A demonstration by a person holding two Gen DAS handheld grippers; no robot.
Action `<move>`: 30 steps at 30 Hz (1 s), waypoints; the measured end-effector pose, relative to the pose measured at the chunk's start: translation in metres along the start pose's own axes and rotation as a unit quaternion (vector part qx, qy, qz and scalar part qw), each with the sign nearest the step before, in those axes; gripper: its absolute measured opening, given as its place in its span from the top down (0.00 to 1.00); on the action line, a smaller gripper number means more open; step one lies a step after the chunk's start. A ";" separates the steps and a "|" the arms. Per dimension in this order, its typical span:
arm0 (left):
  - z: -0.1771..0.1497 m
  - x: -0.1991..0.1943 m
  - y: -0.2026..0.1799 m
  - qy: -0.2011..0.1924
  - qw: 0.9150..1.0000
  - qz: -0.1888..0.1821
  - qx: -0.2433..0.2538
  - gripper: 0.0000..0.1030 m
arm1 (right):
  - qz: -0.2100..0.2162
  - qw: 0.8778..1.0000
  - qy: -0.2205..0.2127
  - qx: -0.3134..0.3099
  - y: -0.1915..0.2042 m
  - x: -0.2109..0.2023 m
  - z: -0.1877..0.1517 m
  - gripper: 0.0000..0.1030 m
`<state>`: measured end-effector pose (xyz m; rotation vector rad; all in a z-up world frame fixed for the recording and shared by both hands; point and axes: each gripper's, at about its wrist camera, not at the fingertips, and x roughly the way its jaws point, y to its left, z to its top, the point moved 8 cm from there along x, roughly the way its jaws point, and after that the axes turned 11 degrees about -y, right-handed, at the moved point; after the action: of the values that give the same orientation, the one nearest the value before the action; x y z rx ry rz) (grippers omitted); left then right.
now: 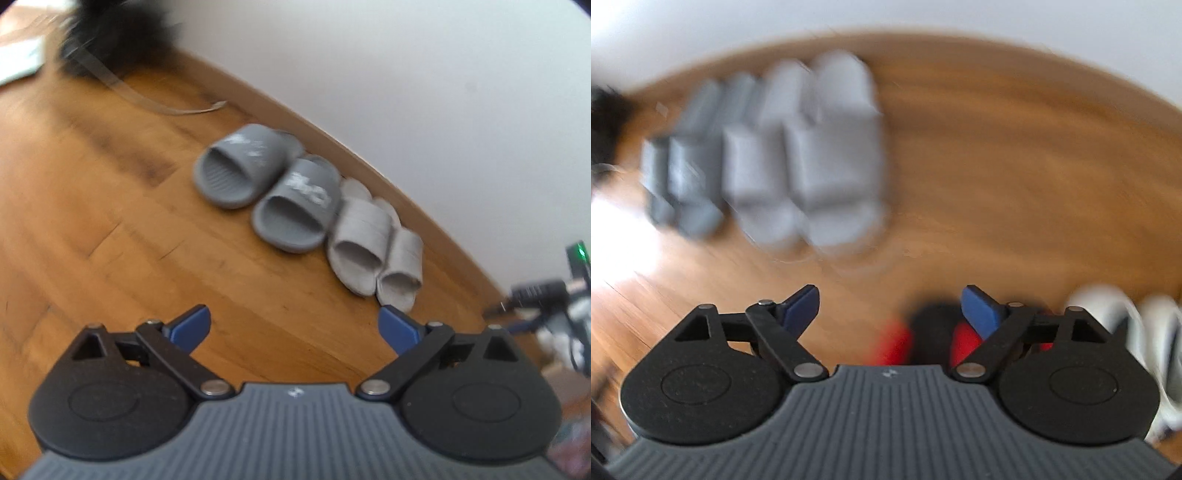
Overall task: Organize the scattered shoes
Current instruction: 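Grasp the red slippers with the right gripper and place them beside the light grey slides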
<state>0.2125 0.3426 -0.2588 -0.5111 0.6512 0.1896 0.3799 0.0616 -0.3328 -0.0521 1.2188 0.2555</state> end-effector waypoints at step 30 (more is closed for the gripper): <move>-0.015 0.063 -0.053 0.118 0.989 0.047 0.077 0.05 | -0.065 0.993 -0.018 0.094 -0.049 0.077 0.075 0.70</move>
<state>0.2709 0.2903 -0.2871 -0.3569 0.9150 0.1678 0.4849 0.0398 -0.3836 0.0362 1.1930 0.0285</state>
